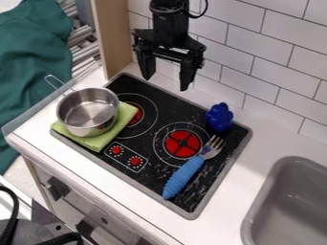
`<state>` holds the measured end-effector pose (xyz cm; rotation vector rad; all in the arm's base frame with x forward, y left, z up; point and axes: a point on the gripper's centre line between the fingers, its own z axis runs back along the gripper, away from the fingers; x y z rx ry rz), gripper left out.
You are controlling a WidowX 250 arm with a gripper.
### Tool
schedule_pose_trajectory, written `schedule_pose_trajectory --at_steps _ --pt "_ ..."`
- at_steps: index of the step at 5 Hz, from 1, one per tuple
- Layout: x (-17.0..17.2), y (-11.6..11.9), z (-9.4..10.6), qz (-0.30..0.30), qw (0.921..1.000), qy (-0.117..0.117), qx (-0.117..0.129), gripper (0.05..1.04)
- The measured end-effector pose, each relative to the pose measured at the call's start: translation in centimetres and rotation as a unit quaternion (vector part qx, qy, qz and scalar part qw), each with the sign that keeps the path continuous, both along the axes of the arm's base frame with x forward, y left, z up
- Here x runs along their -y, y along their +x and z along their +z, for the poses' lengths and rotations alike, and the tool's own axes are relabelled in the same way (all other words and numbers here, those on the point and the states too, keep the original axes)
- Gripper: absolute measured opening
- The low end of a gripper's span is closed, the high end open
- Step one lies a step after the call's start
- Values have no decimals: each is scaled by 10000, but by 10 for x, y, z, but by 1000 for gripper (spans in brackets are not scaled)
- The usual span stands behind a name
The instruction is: Move the silver pot to the middle top of the cooker
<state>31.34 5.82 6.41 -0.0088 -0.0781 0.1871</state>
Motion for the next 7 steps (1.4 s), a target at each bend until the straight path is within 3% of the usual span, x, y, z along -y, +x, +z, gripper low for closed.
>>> schedule_pose_trajectory --at_steps 1,4,7 --pt "1 -5 -12 8 9998 -51 -193 1001" --pt "-62 -39 -33 720 9963 -148 -451 1002" --pt "-69 -58 -81 789 9893 -545 -1096 1001"
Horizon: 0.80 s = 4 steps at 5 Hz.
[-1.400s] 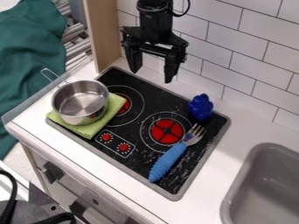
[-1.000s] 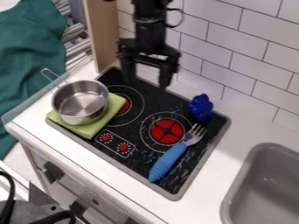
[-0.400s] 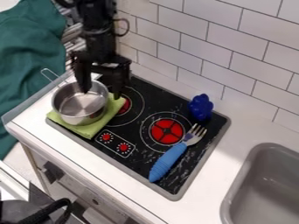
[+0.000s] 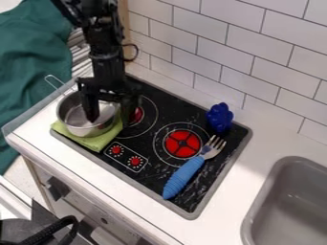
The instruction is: Move the silver pot to the middle top of the cooker
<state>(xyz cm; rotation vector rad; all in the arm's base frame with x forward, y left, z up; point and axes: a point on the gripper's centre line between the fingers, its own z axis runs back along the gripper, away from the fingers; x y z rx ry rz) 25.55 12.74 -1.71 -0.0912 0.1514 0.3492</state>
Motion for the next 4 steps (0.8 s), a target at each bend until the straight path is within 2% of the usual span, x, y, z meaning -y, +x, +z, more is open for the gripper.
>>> schedule_pose_trajectory --at_steps 1,3,4 --pt "1 -2 -11 -65 9999 -61 -95 949" --pt "-2 0 -12 -93 9999 3 -95 345" --pt "-3 -1 -11 -90 9999 54 -133 146"
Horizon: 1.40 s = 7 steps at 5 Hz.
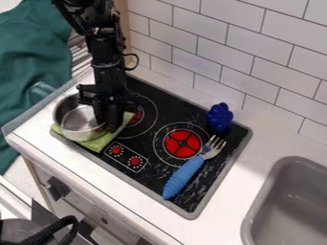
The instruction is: Move the silver pot to the middle top of the cooker
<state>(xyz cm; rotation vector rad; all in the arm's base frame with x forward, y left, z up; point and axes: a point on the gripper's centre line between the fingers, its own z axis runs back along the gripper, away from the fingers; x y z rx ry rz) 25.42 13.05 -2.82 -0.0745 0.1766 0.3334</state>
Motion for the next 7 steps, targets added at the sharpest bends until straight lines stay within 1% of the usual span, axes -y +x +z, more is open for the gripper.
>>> schedule_pose_trajectory --at_steps 1,2,3,4,5,6,7 --pt "-2 2 10 -59 9999 82 113 69" --pt "-3 1 17 -287 9994 118 174 62" --pt "-3 -1 32 -834 9953 210 457 61" --pt "8 8 47 -1389 9872 364 687 61" --pt "30 20 51 -1947 9769 374 800 61" --pt "49 36 58 -2292 9680 457 918 61" --pt "65 46 60 -2430 9651 478 856 61"
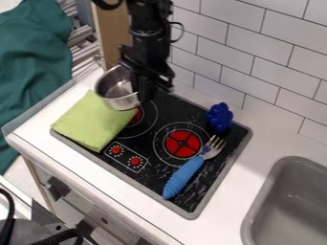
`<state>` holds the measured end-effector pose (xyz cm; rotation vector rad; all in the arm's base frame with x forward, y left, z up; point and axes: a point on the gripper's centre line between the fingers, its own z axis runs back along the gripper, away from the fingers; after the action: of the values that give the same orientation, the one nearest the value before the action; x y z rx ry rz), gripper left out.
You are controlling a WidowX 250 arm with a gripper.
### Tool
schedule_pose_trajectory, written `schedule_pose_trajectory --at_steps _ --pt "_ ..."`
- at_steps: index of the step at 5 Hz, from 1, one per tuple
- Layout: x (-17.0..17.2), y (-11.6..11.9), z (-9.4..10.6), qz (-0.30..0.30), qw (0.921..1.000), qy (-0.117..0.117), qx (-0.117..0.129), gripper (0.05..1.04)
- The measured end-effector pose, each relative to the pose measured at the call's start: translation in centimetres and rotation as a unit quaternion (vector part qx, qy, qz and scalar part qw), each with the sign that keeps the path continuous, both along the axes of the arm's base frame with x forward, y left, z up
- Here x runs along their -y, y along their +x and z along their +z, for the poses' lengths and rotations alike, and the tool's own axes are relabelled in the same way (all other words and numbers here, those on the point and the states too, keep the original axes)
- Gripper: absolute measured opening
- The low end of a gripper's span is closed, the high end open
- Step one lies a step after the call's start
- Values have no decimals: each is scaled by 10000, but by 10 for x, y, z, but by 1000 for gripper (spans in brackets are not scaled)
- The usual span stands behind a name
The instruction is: Move the silver pot to the middle top of the cooker
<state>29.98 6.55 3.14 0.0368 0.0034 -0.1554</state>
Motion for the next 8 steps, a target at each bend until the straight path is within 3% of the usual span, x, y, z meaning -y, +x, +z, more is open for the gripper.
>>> schedule_pose_trajectory --at_steps 1,2,3,5,7,8 --pt "15 10 -4 169 9998 46 -87 61" --pt "25 26 -14 954 9950 -119 -264 61" --pt "29 42 -21 1340 9901 -307 -280 61" --pt "35 61 -28 1205 9919 -372 -152 61" --pt "45 64 -41 833 9957 -365 -196 83" --pt "48 60 -46 830 9953 -473 -185 238"
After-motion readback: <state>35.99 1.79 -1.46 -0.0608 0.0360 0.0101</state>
